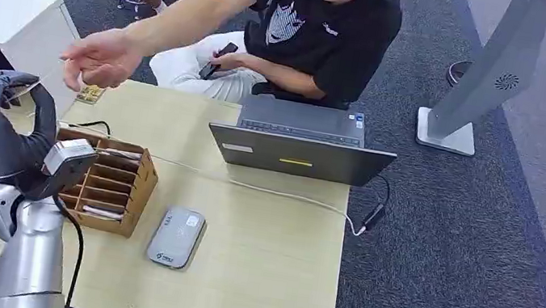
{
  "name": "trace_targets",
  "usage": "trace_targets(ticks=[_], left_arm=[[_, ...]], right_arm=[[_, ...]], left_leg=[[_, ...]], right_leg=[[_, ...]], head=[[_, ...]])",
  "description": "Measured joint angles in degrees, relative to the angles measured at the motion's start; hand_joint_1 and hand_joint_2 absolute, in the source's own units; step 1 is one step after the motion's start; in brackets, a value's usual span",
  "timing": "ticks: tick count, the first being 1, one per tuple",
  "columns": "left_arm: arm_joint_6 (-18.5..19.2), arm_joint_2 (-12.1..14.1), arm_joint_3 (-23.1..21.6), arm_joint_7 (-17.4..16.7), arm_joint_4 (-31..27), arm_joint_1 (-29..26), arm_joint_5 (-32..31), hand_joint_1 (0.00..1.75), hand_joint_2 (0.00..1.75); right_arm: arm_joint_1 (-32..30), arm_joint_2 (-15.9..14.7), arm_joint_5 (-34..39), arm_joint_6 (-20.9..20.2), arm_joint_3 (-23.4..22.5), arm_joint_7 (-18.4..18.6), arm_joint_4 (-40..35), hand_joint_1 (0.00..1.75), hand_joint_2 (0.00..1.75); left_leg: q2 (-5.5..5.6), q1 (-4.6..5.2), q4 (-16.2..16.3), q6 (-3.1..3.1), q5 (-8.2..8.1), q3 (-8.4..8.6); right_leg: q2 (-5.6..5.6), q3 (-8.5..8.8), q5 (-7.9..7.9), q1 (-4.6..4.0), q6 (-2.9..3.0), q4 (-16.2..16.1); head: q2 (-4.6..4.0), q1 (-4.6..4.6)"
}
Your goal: Pass the card to the sensor for recognition and then transmit it.
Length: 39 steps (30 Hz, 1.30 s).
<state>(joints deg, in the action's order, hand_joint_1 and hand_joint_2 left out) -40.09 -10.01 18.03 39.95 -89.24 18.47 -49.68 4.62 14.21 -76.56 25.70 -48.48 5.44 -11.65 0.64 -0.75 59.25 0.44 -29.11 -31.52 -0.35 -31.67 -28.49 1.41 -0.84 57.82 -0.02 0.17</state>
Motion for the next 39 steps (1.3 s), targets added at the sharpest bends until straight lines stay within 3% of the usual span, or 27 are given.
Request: trace_targets(ticks=[7, 13, 18, 21, 24, 27, 32, 39], left_arm=[[0.00, 0.00, -2.12, 0.00, -1.03, -0.72, -0.02, 1.75, 1.75], [0.02, -0.18, -7.15, -0.02, -0.03, -1.85, -0.92, 1.75, 1.75], [0.02, 0.15, -13.97, -4.27, 2.95, -2.90, 0.00, 1.75, 1.75], [0.02, 1.84, -21.47, -9.98, 4.92, -3.89, 2.33, 1.75, 1.75], [0.30, 3.74, -27.75, -12.91, 5.40, -4.77, 4.82, 1.75, 1.75], [3.37, 5.84, -31.68, -14.82, 5.42, -6.04, 8.82, 1.75, 1.75], [7.72, 8.35, -34.86, -15.58, 5.40, -9.15, 13.25, 1.75, 1.75], [10.99, 11.32, -35.58, -21.11, 4.73, -15.33, 8.42, 1.75, 1.75]], right_arm=[[-0.03, -0.55, 0.55, 0.09, 0.00, 0.33, 0.00, 0.00, 1.75], [-0.02, -0.55, -0.24, 0.00, 0.00, 0.74, 0.00, 0.00, 1.75], [0.00, -0.52, -0.81, -0.04, 0.00, 1.05, 0.00, 0.00, 1.75], [0.00, -0.28, -0.63, 0.09, 0.00, 1.55, 0.00, 0.00, 1.75], [0.01, 0.00, -0.22, 0.24, 0.00, 1.68, 0.00, 0.00, 1.75], [-0.02, 0.13, 0.29, 0.31, 0.00, 1.64, 0.00, 0.00, 1.75], [-0.05, 0.24, 1.03, 0.70, -0.22, 1.29, 0.00, 0.00, 1.75], [-0.53, 0.37, 3.21, 1.88, -1.35, 0.59, 0.00, 0.00, 1.75]], left_leg=[[0.00, 0.00, 0.00, 0.00, 0.00, 0.00], [-0.01, 0.01, 0.00, 0.00, 0.00, 0.00], [0.01, 0.01, 0.01, 0.00, 0.00, -0.01], [0.00, 0.01, 0.00, 0.00, -0.01, -0.02], [0.00, 0.01, 0.00, 0.00, -0.01, -0.03], [0.00, 0.01, -0.01, 0.00, -0.01, -0.03], [-0.01, 0.00, -0.01, 0.00, -0.01, -0.04], [-0.02, 0.00, -0.02, 0.00, -0.01, -0.06]], right_leg=[[0.00, -0.01, 0.00, 0.00, 0.00, 0.00], [-0.01, -0.03, 0.00, 0.00, 0.00, -0.01], [0.02, -0.03, 0.00, 0.01, 0.00, -0.01], [0.00, -0.04, 0.00, 0.01, 0.00, -0.01], [0.00, -0.04, 0.00, 0.01, 0.00, -0.01], [-0.01, -0.04, -0.01, 0.00, 0.00, -0.01], [-0.01, -0.05, -0.02, 0.00, 0.00, -0.01], [-0.01, -0.06, -0.02, 0.00, 0.00, -0.01]], head=[[0.00, 0.00], [0.02, 0.00], [0.00, 0.02], [0.00, 0.00], [0.00, 0.02], [0.00, 0.00], [0.00, 0.00], [0.00, 0.00]])
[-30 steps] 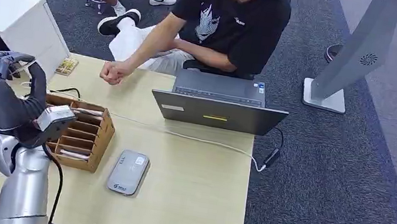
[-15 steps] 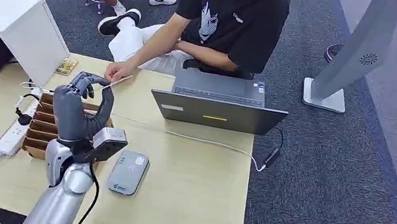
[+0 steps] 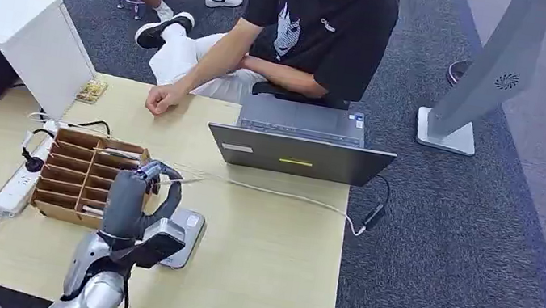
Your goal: Pass the card to the sensor for recognition and then transmit it.
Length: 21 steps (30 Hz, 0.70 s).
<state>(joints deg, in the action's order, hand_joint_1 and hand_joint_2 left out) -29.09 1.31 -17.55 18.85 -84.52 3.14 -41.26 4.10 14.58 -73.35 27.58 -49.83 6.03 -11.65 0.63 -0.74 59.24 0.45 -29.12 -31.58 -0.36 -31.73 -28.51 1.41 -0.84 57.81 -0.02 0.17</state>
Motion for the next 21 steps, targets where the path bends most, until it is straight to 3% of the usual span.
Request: trace_targets(ticks=[9, 17, 21], left_arm=[[0.96, 3.27, 0.00, -2.87, -4.66, -6.38, -3.52, 1.75, 1.75], [1.36, 4.85, 0.02, -5.32, -5.32, -7.34, -7.15, 1.75, 1.75], [0.55, 5.39, 0.07, -7.84, -5.29, -7.32, -12.55, 1.75, 1.75]], right_arm=[[-0.51, 0.00, 0.66, 0.15, -1.34, 0.42, 0.00, 0.00, 1.75], [-0.51, 0.00, 0.92, 0.04, -1.93, 0.52, 0.00, 0.00, 1.75], [-0.49, -0.02, 1.38, 0.00, -2.23, 0.57, -0.02, 0.00, 1.75]], left_leg=[[0.01, 0.00, 0.00, 0.00, 0.00, -0.04], [0.01, 0.00, 0.00, -0.01, 0.01, -0.03], [0.01, 0.00, 0.00, -0.01, 0.01, -0.03]], right_leg=[[0.02, -0.02, -0.01, 0.00, 0.00, 0.00], [0.03, -0.01, 0.00, 0.00, 0.00, 0.00], [0.03, -0.01, 0.00, 0.00, 0.00, 0.00]], head=[[0.00, 0.00], [0.00, 0.00], [0.00, 0.00]])
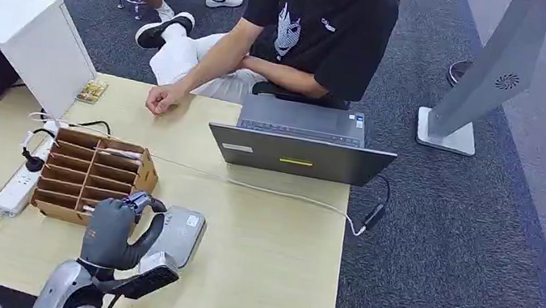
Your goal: Pass the card to the sensor for recognition and then transmit it.
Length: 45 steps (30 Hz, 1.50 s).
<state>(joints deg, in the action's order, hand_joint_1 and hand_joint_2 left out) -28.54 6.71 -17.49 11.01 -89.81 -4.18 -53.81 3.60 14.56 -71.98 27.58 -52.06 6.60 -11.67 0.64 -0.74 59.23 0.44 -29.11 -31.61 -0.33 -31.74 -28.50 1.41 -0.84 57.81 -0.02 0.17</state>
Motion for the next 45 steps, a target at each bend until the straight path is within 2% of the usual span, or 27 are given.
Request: trace_targets(ticks=[5, 11, 23, 38, 45], left_arm=[[-2.59, 0.42, 0.20, -3.80, 0.26, 0.22, -8.57, 1.75, 1.75], [-5.47, 0.94, 0.22, -3.68, 1.33, 0.38, -11.89, 1.75, 1.75], [-5.25, 1.07, 0.22, -3.99, 3.65, 0.69, -11.98, 1.75, 1.75], [-2.78, 1.05, 0.26, -5.37, 11.84, 2.43, -8.72, 1.75, 1.75], [-2.76, 1.03, 0.66, -5.37, 15.13, 3.05, -7.87, 1.75, 1.75]], right_arm=[[0.00, 0.00, 0.13, -0.15, -0.44, 0.00, 0.00, 0.00, 1.75], [0.01, -0.04, -0.61, -0.53, -0.46, -0.59, 0.00, 0.00, 1.75], [0.02, -0.42, -1.03, -0.57, -0.46, -1.20, 0.00, 0.00, 1.75], [0.10, -0.68, -2.78, -0.55, -0.44, -1.46, 0.00, 0.00, 1.75], [0.18, -0.90, -2.77, -0.79, -0.42, -2.05, 0.00, 0.00, 1.75]], left_leg=[[0.00, 0.00, 0.00, 0.00, 0.00, -0.01], [0.00, 0.00, 0.00, 0.00, 0.00, 0.00], [0.00, 0.00, 0.00, 0.00, 0.00, 0.00], [0.00, 0.00, 0.00, 0.00, 0.00, 0.00], [0.00, 0.00, 0.00, 0.00, 0.00, -0.01]], right_leg=[[0.00, -0.01, 0.00, 0.00, 0.00, 0.00], [0.00, -0.01, 0.00, 0.00, 0.00, 0.00], [0.00, -0.02, 0.00, 0.00, 0.00, 0.00], [-0.01, -0.01, 0.00, 0.00, 0.00, 0.00], [0.00, -0.01, 0.00, 0.00, 0.00, 0.00]], head=[[0.00, 0.00], [0.00, 0.00], [0.00, 0.00], [0.02, 0.00], [0.00, 0.00]])
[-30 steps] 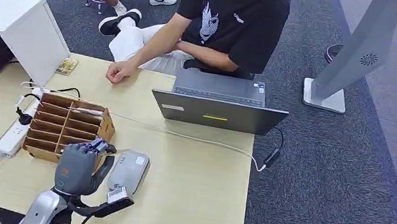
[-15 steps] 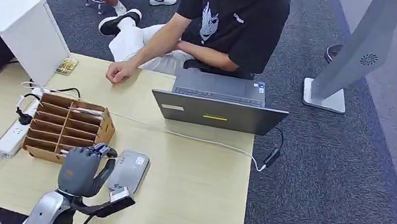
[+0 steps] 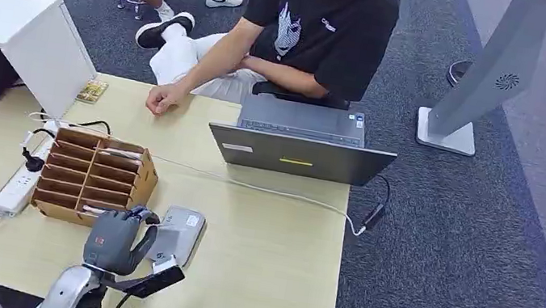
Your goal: Pass the card to the sensor for recognition and then transmit it.
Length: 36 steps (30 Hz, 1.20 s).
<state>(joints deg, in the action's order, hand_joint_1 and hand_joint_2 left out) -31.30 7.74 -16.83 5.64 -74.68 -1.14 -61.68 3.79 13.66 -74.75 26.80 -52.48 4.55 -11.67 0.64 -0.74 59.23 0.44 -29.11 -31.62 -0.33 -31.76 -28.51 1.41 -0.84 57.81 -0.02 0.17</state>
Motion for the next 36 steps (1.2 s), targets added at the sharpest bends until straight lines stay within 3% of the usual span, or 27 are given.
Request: trace_targets(ticks=[28, 36], left_arm=[[-0.79, -0.52, 0.85, 0.33, 2.51, 0.31, 0.96, 1.75, 1.75], [-4.63, 1.12, 4.33, 1.83, -5.28, 2.18, 1.18, 1.75, 1.75]], right_arm=[[0.15, -0.15, -0.33, -0.39, 0.20, 0.02, 0.02, 0.00, 1.75], [0.13, -0.17, -1.22, -0.77, 0.98, 1.23, 0.00, 0.00, 1.75]], left_leg=[[0.01, 0.00, 0.00, 0.00, 0.00, 0.01], [0.01, -0.02, 0.00, -0.04, 0.03, 0.01]], right_leg=[[0.01, 0.03, 0.00, 0.00, 0.00, 0.00], [0.01, 0.01, 0.00, -0.01, 0.00, 0.01]], head=[[0.00, 0.00], [0.00, 0.00]])
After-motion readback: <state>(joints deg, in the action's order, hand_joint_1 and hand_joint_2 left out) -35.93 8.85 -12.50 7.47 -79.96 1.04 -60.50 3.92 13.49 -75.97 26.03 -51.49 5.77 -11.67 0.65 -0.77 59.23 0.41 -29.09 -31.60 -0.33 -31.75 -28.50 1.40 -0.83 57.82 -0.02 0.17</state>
